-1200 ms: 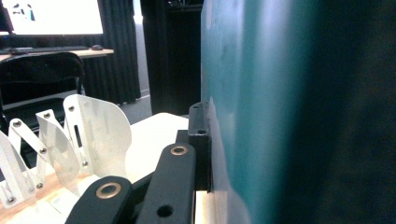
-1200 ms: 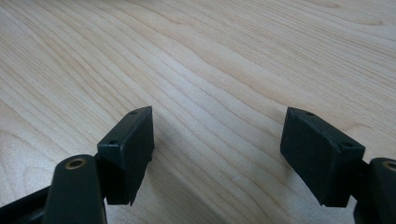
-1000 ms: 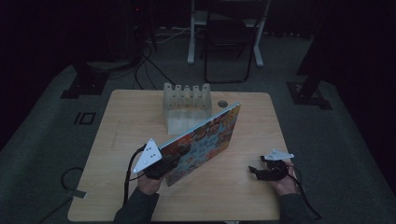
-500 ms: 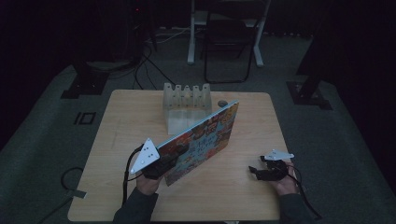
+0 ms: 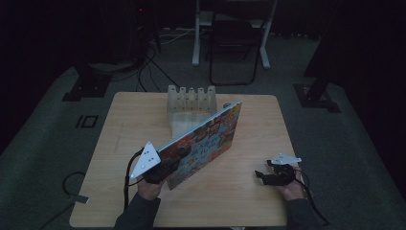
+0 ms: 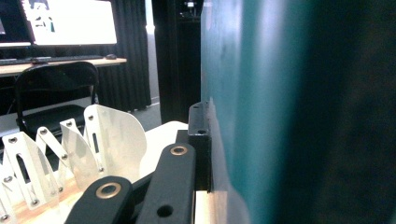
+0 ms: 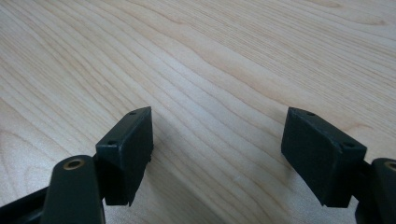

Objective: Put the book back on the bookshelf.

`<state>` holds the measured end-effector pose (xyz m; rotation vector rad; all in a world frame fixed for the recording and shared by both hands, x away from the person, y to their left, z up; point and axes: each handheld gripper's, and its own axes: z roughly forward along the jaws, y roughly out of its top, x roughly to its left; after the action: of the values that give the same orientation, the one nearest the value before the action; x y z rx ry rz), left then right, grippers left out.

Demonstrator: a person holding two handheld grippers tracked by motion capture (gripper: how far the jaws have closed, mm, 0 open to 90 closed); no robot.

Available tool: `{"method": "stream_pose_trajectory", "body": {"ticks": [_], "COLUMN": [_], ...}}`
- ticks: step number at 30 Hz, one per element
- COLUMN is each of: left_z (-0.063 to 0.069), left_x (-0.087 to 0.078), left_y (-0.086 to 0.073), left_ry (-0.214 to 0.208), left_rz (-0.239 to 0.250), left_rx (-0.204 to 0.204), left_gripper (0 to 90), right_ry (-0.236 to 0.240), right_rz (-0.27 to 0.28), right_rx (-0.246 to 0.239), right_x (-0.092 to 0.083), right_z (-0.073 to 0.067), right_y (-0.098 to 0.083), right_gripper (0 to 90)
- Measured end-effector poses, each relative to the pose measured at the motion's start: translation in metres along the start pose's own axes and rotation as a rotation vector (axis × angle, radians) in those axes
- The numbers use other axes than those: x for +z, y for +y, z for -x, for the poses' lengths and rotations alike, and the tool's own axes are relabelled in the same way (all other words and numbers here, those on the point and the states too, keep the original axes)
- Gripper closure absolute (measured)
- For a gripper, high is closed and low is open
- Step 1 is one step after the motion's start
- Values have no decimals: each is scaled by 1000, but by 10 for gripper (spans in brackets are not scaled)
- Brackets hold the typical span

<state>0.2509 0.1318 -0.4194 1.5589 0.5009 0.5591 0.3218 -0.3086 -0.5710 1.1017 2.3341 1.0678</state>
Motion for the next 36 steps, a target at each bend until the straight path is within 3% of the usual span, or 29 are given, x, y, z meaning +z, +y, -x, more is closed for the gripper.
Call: {"method": "stream_pose_trajectory", "body": {"ticks": [36], "left_z": [-9], "left_x": [-9], "left_y": [3], "left_ry": [60], "left_rz": [4], "left_rx": [-11], "left_gripper": [811], "right_ry": [6], "right_rz": [-1], "right_rx": [-2], "right_x": [0], "right_z": [0], "right_y": [0], "right_gripper": [233]}}
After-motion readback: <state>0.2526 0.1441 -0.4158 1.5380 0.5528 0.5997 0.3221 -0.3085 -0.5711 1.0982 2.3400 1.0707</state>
